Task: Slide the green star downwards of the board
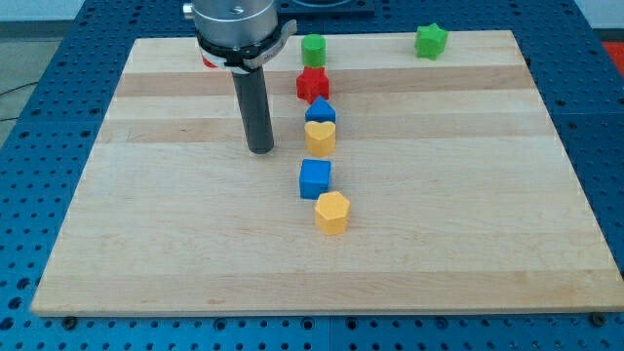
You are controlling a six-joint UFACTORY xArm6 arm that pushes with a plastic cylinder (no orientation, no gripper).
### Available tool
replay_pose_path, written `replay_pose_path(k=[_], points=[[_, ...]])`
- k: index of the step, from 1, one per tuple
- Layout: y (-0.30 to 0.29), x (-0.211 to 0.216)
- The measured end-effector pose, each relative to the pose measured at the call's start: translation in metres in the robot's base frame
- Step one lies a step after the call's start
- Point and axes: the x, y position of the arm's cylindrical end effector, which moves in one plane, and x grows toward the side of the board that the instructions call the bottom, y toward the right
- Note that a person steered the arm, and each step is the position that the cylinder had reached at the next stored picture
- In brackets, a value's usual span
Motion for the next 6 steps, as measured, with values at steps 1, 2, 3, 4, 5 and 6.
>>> replay_pose_path(k=[1,2,3,4,5,6], points=[[-0.032,-0.012],[-0.103,-0.074],[-0.135,-0.144],[-0.137,-0.195],[-0.124,-0.225],[-0.090,-0.223]])
